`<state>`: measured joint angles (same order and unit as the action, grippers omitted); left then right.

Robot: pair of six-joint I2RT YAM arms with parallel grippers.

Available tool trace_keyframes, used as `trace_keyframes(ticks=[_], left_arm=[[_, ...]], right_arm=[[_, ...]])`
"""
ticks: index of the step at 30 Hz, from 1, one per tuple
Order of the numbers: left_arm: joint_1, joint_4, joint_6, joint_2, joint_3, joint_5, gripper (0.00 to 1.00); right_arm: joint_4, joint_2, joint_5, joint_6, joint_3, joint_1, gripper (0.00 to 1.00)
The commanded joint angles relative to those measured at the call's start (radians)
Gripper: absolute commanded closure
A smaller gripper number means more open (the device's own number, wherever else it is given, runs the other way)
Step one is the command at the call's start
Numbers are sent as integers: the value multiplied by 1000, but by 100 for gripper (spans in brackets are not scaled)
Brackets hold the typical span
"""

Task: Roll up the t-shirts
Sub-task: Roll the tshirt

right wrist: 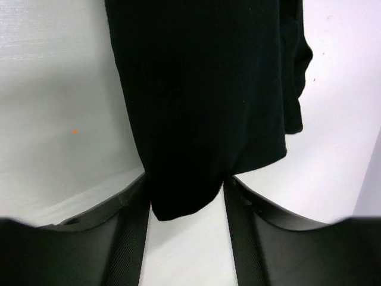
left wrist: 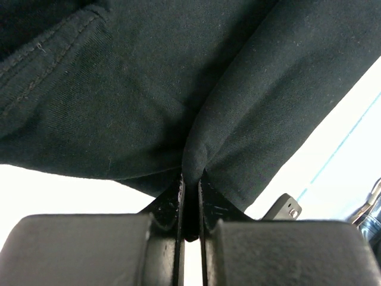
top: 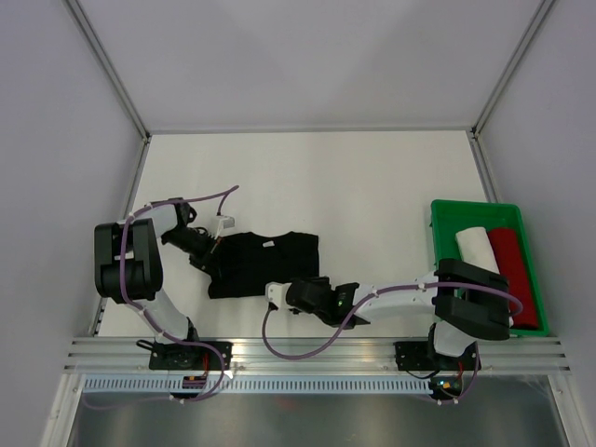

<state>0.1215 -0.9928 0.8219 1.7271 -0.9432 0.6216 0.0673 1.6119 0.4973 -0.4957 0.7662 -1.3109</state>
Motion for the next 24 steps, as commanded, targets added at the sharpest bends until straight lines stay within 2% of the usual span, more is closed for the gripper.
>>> trace_keyframes(ticks=[1, 4, 5, 6, 8, 9, 11, 16, 17, 21, 23, 24], left_arm=[[-5, 40, 3, 6, -31, -60, 89], [-3, 34, 3, -1, -43, -77, 74], [-3, 31, 0, -6, -48, -85, 70], [-2, 29, -6, -17, -52, -97, 62], [-2, 28, -13, -41, -71, -102, 53], [-2, 28, -20, -75, -77, -100, 44], [-2, 28, -26, -115, -100, -88, 37], [-9, 26, 57, -332, -79, 3, 31], [-14, 26, 81, -366, -62, 4, 30], [-95, 26, 241, -524, 94, -28, 25], [-109, 28, 266, -564, 130, -46, 23], [-156, 29, 278, -570, 142, -75, 23]], right_arm=[[11, 17, -19, 17, 47, 25, 64], [31, -4, -81, 37, 48, 50, 89], [35, -13, -104, 43, 45, 56, 93], [40, -35, -127, 48, 44, 62, 98], [66, -55, -215, 69, 47, 90, 100], [75, -63, -244, 74, 47, 99, 100], [97, -82, -334, 91, 48, 130, 100], [108, -89, -494, 140, 50, 211, 100], [105, -87, -566, 161, 51, 228, 100], [98, -84, -672, 201, 50, 294, 100], [92, -84, -713, 215, 48, 328, 100], [91, -81, -761, 227, 48, 340, 100]])
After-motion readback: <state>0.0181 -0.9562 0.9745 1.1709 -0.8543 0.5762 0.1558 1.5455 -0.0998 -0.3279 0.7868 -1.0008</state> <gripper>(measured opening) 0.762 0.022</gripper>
